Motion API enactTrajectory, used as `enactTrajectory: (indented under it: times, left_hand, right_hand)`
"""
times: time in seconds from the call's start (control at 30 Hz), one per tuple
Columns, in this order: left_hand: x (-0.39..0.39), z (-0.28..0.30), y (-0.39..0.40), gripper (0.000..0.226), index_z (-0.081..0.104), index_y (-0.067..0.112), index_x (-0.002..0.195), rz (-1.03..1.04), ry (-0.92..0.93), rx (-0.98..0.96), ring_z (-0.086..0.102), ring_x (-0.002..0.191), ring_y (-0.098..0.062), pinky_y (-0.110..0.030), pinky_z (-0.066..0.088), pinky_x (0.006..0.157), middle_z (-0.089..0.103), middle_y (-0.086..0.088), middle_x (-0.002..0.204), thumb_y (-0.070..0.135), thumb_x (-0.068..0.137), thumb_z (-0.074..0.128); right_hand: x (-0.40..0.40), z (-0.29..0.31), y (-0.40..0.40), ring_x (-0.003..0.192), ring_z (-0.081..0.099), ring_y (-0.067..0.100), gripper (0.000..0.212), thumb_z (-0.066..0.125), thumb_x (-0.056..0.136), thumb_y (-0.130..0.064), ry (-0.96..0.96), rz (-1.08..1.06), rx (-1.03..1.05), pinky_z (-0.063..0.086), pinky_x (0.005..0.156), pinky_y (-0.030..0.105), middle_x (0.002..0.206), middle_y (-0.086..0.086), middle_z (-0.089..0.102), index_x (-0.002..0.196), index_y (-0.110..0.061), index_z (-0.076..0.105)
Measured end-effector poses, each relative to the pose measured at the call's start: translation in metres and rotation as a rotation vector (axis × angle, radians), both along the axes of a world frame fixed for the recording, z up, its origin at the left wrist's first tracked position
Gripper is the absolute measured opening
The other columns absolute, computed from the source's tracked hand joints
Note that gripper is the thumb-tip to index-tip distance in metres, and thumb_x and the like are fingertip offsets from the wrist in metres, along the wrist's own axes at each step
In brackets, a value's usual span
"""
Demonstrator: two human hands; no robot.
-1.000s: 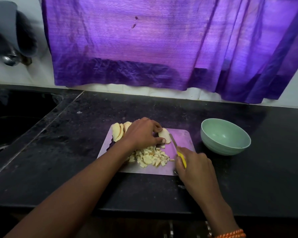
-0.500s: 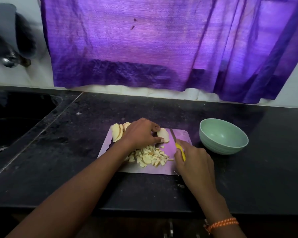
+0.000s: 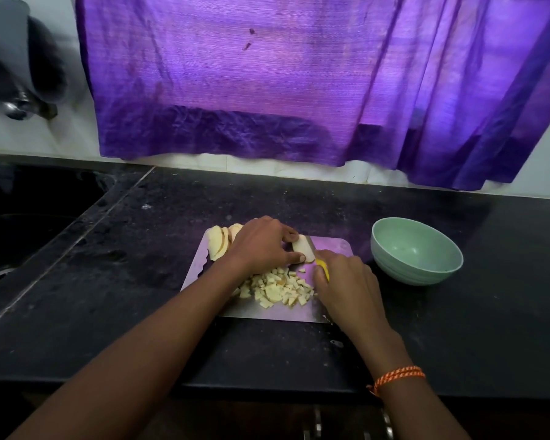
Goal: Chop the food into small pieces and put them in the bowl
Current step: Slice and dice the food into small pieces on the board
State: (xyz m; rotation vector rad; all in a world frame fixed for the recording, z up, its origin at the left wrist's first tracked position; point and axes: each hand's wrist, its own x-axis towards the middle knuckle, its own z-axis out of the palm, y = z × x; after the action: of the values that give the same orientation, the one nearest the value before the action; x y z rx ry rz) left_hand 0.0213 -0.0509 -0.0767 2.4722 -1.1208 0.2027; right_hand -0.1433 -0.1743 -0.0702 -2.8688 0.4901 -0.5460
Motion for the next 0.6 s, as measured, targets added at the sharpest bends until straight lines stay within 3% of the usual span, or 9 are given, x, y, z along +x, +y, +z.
enactTrajectory:
  times: [0.23, 0.6]
  left_hand:
    - [-0.004, 0.003, 0.0, 0.06, 0.076, 0.024, 0.132, 0.003, 0.006, 0.009, 0.068, 0.118, -0.011, -0.038, 0.055, 0.102, 0.071, 0.016, 0.136, 0.063, 0.086, 0.079]
    - [-0.003, 0.004, 0.001, 0.059, 0.075, 0.026, 0.133, 0.012, 0.001, 0.046, 0.068, 0.117, -0.012, -0.045, 0.052, 0.107, 0.071, 0.016, 0.135, 0.063, 0.087, 0.077]
  right_hand:
    - [-0.012, -0.002, 0.007, 0.091, 0.06, 0.028, 0.031, 0.043, 0.105, -0.034, -0.004, 0.005, 0.022, 0.032, 0.067, 0.034, 0.104, 0.008, 0.067, 0.131, -0.028, 0.06]
    - [-0.071, -0.01, 0.018, 0.094, 0.063, 0.027, 0.044, 0.042, 0.104, -0.046, -0.014, -0.017, 0.097, 0.041, 0.072, 0.036, 0.103, 0.006, 0.069, 0.148, -0.04, 0.048]
